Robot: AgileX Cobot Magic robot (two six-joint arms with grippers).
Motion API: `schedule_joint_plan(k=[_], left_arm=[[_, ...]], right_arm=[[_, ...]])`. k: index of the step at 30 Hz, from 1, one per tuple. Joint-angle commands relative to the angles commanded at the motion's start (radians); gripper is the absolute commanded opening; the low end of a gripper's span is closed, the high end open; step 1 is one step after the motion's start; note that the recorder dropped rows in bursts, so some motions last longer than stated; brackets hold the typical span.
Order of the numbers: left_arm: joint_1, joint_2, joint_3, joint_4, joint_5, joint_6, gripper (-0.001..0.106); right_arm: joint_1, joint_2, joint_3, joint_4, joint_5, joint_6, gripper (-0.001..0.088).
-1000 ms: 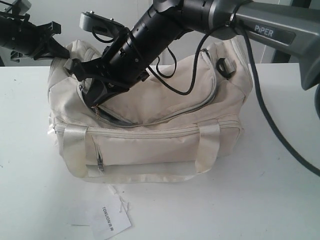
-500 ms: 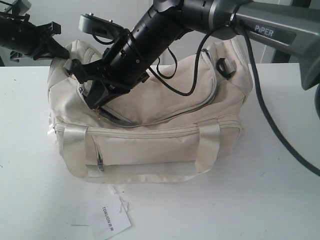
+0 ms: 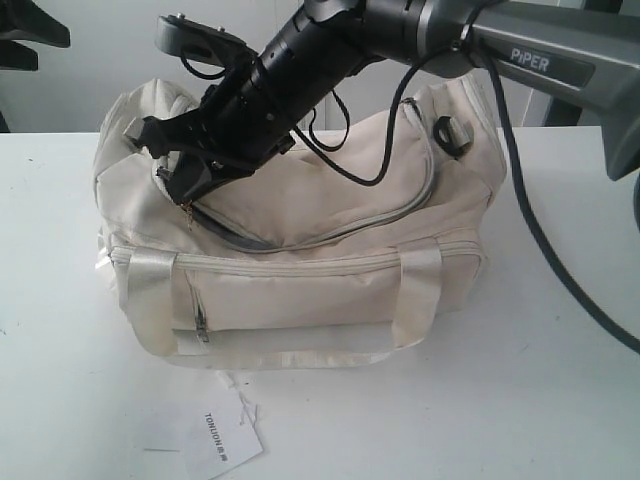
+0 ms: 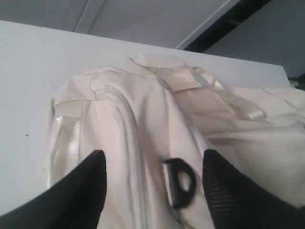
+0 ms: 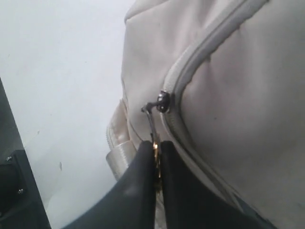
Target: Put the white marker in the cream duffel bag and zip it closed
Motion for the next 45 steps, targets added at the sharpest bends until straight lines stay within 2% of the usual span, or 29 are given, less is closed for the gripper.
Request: schedule_joint_plan(k=[2,6,10,12,16,20,24,30,36,38,39,43,44,45], left_arm=[[-0.026,-0.109,0.155,-0.007,-0.062,-0.002,0.062],[-0.081,-0.290,0.453,-0.034,-0.295,-0.005,0.062],[-0.133,-0.317,0.580,-0.131,-0.385,-0.007,0.062],[-0.161,-0.317,0.620,-0.139,-0.422,-0.003,0.062],[-0.202,-0.317,0.642,-0.145,-0.513,0.003,0.062],[-0.215,-0.290,0.640,-0.161,-0.546,0.003,0.062],[-0.215,-0.239,0.638,-0.263,-0.541,0.018,0.062],[-0.215,-0.189,0.638,-0.425,-0.548,0.205,0.062],[-0.215,-0.157,0.638,-0.625,-0.541,0.451,0.061],[-0.215,-0.153,0.638,-0.675,-0.539,0.529,0.054],[-0.215,-0.152,0.638,-0.686,-0.534,0.558,0.046],[-0.215,-0.149,0.638,-0.721,-0.518,0.602,0.005],[-0.215,-0.149,0.638,-0.721,-0.516,0.607,0.000],[-0.215,-0.147,0.638,-0.722,-0.516,0.610,0.000]], right_arm=[[0.000,0.000,0.000,-0.016,0.012,0.000,0.0000],[0.000,0.000,0.000,-0.016,0.027,0.000,0.0000],[0.000,0.000,0.000,-0.016,0.041,-0.011,0.0000],[0.000,0.000,0.000,-0.016,0.054,-0.021,0.0000],[0.000,0.000,0.000,-0.016,0.056,-0.021,0.0000],[0.000,0.000,0.000,-0.016,0.059,-0.021,0.0000],[0.000,0.000,0.000,-0.016,0.061,-0.021,0.0000],[0.000,0.000,0.000,-0.016,0.062,-0.021,0.0000],[0.000,0.000,0.000,-0.016,0.063,-0.021,0.0000],[0.000,0.000,0.000,-0.016,0.067,-0.021,0.0000],[0.000,0.000,0.000,-0.016,0.070,-0.021,0.0000],[0.000,0.000,0.000,-0.016,0.079,-0.021,0.0000],[0.000,0.000,0.000,-0.016,0.079,-0.021,0.0000],[0.000,0.000,0.000,-0.016,0.079,-0.021,0.0000]])
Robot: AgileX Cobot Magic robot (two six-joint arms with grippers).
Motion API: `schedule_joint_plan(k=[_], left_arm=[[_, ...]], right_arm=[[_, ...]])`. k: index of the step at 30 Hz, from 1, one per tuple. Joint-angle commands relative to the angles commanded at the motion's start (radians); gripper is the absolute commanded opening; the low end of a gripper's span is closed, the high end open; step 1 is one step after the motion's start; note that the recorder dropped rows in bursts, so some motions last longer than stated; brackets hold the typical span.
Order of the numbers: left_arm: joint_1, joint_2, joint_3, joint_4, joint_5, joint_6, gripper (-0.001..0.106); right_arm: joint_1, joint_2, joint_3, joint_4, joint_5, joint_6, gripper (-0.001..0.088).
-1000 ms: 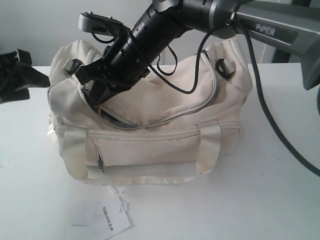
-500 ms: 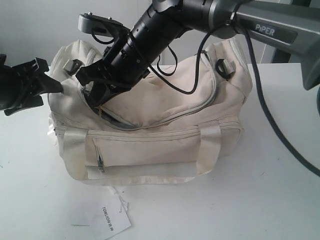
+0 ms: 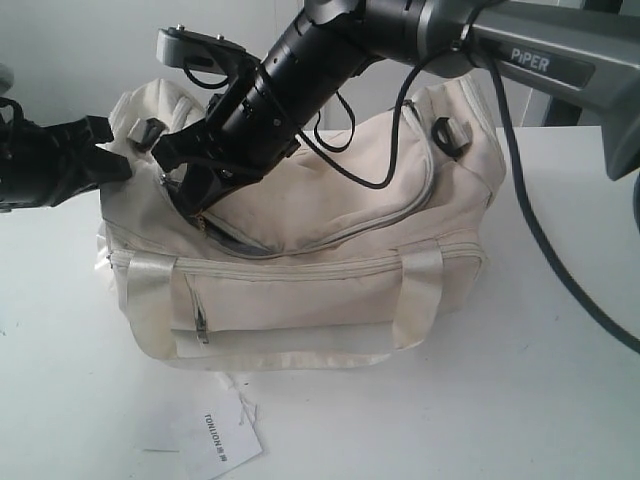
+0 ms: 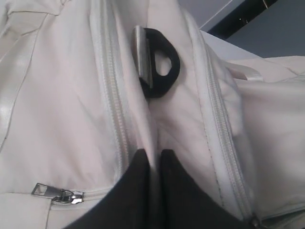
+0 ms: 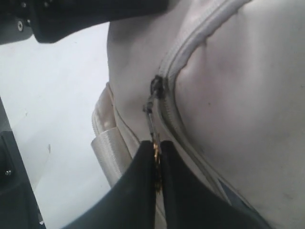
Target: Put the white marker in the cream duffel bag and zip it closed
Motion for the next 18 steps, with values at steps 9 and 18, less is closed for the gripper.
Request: schedule_joint_plan(k=[9,18], left_arm=[[0.000,0.000,0.000,-0.006,-0.001,0.000,0.000],[0.000,0.000,0.000,-0.012,-0.009,0.000,0.000]], right_arm=[[0.000,0.000,0.000,-0.018,0.066,0.002,0.0000],[0.000,0.000,0.000,-0.018,0.068,0.020,0.0000]])
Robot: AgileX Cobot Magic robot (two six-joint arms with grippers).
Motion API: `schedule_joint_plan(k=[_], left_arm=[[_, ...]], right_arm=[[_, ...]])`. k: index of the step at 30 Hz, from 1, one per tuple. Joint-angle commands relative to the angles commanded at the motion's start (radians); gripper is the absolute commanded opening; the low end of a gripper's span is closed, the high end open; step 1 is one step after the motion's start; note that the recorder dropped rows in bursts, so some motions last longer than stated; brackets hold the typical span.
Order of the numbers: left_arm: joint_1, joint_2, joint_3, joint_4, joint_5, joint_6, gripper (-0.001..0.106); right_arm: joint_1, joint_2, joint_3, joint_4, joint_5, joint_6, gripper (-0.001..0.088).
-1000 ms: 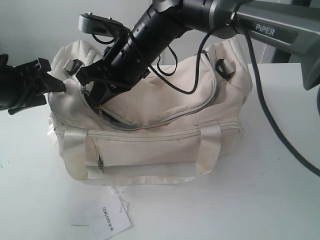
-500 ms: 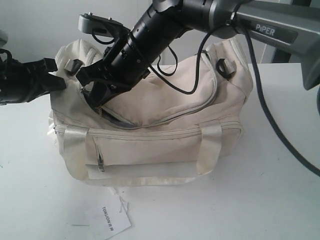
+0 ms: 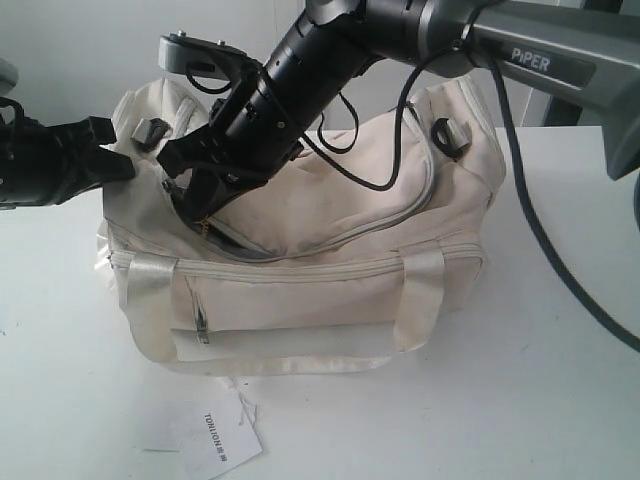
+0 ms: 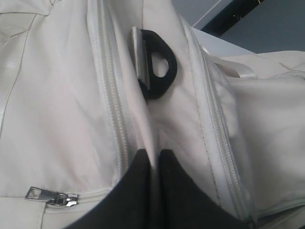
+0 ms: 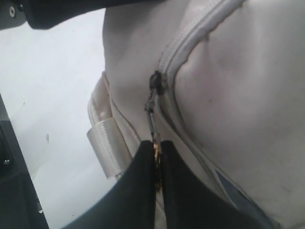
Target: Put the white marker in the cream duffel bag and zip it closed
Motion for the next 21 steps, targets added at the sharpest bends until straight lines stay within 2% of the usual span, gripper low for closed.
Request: schedule_joint_plan(k=[13,21], left_arm=[[0.000,0.000,0.000,-0.024,-0.015,0.000,0.000],[0.000,0.000,0.000,-0.041,-0.017,0.000,0.000]], right_arm=[[0.000,-0.039,0.000,0.000,0.000,0.030,0.0000],[0.038,-0.041,0.002,-0.046,0.000,0.074,0.0000]])
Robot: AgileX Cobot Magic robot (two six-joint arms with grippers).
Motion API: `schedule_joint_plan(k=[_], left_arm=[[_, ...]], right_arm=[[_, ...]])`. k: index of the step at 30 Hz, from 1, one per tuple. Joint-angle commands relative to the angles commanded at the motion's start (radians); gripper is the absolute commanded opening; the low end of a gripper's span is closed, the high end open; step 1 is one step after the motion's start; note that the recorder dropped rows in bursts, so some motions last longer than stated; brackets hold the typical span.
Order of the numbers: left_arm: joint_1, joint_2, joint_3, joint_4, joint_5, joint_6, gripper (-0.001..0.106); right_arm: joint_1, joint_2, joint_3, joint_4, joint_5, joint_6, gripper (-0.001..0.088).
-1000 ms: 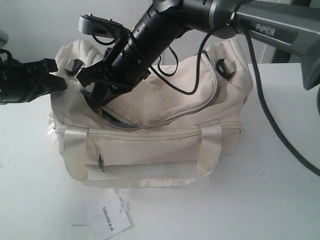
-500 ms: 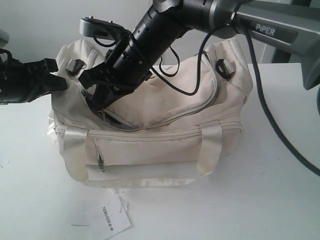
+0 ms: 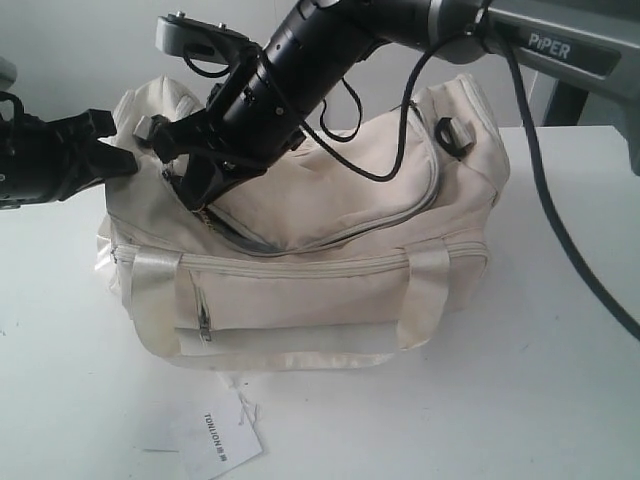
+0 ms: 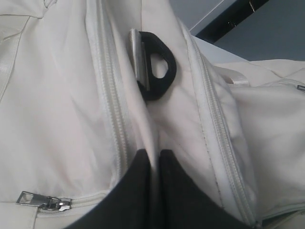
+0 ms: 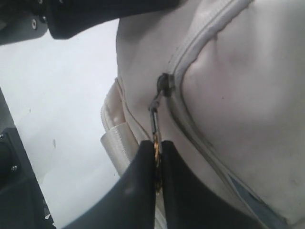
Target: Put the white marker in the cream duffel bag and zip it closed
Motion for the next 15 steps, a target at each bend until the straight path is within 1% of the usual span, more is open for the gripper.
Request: schedule_joint_plan(k=[15], left_arm=[[0.000,0.000,0.000,-0.004,0.000,0.000,0.000]], right_arm=[[0.029,-0.012,0.000,-0.037,0.000,0.064,0.0000]])
